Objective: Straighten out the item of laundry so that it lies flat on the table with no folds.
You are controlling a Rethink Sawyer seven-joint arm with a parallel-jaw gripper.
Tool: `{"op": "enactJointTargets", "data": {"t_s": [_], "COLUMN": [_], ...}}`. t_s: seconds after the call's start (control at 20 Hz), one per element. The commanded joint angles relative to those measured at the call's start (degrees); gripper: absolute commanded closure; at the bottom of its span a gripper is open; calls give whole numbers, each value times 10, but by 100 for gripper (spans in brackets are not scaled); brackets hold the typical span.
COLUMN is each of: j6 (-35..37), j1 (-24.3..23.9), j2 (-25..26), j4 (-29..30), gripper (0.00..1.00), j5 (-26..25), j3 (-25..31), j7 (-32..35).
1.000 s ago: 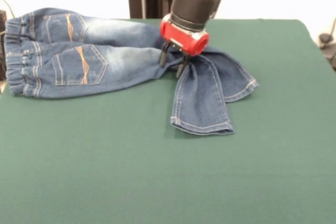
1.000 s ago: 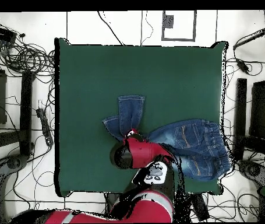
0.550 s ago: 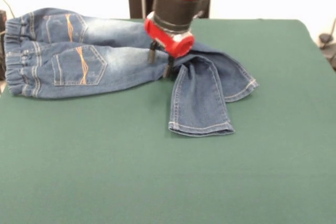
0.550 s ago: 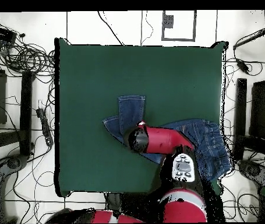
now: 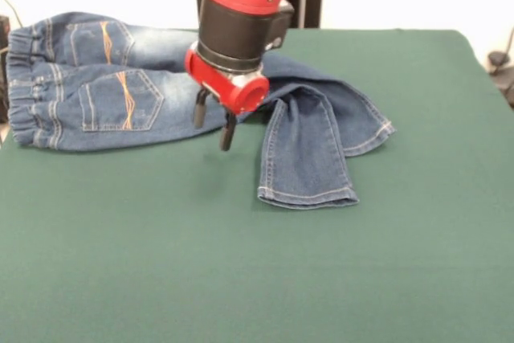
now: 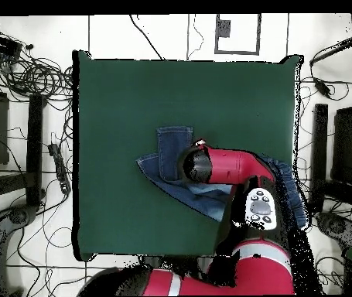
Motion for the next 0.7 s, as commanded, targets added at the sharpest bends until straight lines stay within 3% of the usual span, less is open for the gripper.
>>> {"op": "enactJointTargets", "data": {"t_s": [0.05,0.3,0.7], "j6": [79,74,21], "j1": [48,49,36], "j2": [-24,-61,-56], "j4": [33,83,125], "gripper": [0,0,0], "j5": [0,11,22], "j3": [57,59,77], "j7": [-19,-2,23]}}
